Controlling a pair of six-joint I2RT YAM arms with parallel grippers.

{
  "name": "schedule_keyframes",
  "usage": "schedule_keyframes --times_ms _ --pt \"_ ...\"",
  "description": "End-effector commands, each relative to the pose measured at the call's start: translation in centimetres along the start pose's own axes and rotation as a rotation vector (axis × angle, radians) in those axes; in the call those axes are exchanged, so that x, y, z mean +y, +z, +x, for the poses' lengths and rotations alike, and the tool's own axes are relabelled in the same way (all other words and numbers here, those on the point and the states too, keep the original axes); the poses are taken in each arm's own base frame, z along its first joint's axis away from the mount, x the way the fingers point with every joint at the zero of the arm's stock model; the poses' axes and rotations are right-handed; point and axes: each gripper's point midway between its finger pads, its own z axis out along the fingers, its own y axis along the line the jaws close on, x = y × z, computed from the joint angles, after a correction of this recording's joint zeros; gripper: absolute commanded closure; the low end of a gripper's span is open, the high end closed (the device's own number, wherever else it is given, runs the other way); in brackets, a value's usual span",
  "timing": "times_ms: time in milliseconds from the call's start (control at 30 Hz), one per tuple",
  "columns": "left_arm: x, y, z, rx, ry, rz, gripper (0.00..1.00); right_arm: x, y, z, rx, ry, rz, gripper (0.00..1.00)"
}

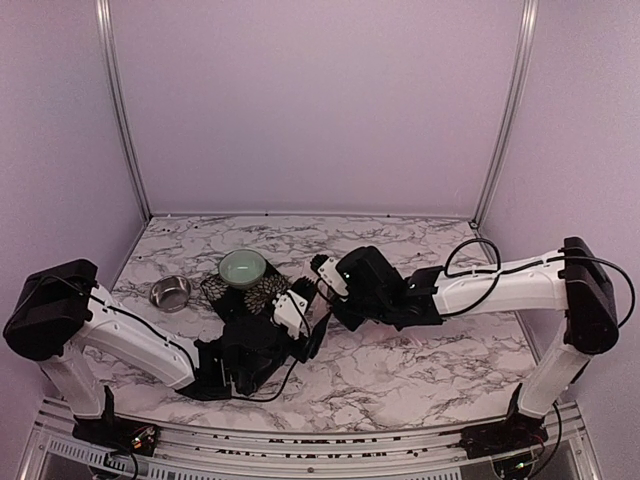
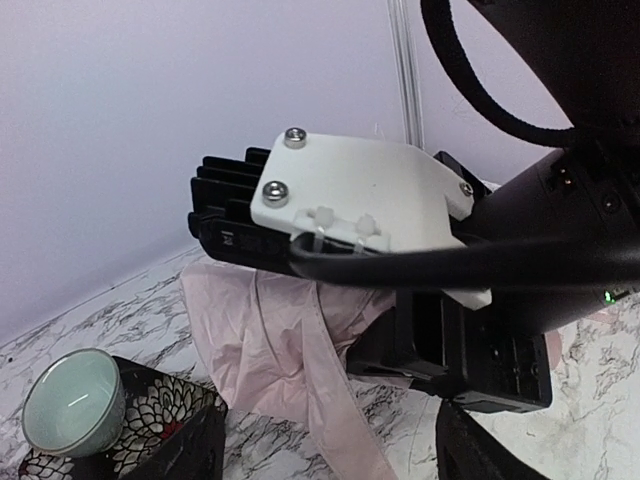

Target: Put away the umbrella

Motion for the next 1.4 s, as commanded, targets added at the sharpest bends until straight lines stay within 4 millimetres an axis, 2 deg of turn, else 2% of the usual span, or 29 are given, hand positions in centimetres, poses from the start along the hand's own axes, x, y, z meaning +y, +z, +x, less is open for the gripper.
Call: schedule_keyframes --times_ms 0,67,167,300,333,433,533,567,700,900,1033,1200,1367 --pt "0.9 1.3 -1.1 -0.045 -0.045 -0.068 0.35 0.2 -1.6 -3.6 -0.085 0.061 -0.008 1.0" --pt "1.0 1.7 -0.6 -0.035 -0.041 -0.074 0.38 0.3 -1.9 -3.9 -0.094 0.064 -0.015 1.0" --pt "0.3 1.8 -0.2 -0.03 -0.041 -0.028 0.38 0.3 -2.5 -4.5 -0.116 0.084 -0.025 1.0" --pt "0.3 1.5 0.5 -0.034 -0.039 -0.022 0.3 -0.3 -3.3 -6.0 -0.161 0.122 -0.049 1.0" --pt "0.4 1.4 0.1 -0.053 -0.049 -0.022 0.27 -0.5 -3.6 -6.4 -0.174 0.134 -0.05 1.0" --pt "0.8 0.9 0.9 -0.063 -0.02 -0.024 0.26 -0.7 -4.0 -7.6 -0.206 0.149 -0.056 1.0" --pt "1.3 1.5 1.8 -0.038 0.08 -0.105 0.26 -0.6 -3.8 -7.8 -0.205 0.148 -0.06 1.0" --pt "1.4 1.9 1.2 -0.045 0.081 -0.138 0.26 -0.4 -3.7 -7.7 -0.201 0.147 -0.062 1.0" --pt "2.4 2.3 1.1 -0.036 0.093 -0.219 0.26 -0.4 -3.8 -7.9 -0.205 0.152 -0.064 1.0" --pt "4.4 2.0 1.3 -0.019 0.093 -0.315 0.34 -0.7 -4.1 -7.9 -0.21 0.15 -0.056 1.0" --pt "5.5 1.6 1.3 -0.017 0.084 -0.322 0.44 -1.0 -4.2 -7.7 -0.204 0.144 -0.044 1.0" --pt "5.9 0.6 1.2 -0.023 0.069 -0.261 0.55 -1.3 -4.3 -7.3 -0.197 0.141 -0.039 1.0" --pt "5.8 0.9 1.9 -0.004 0.082 -0.233 0.6 -1.3 -4.4 -7.5 -0.203 0.143 -0.044 1.0"
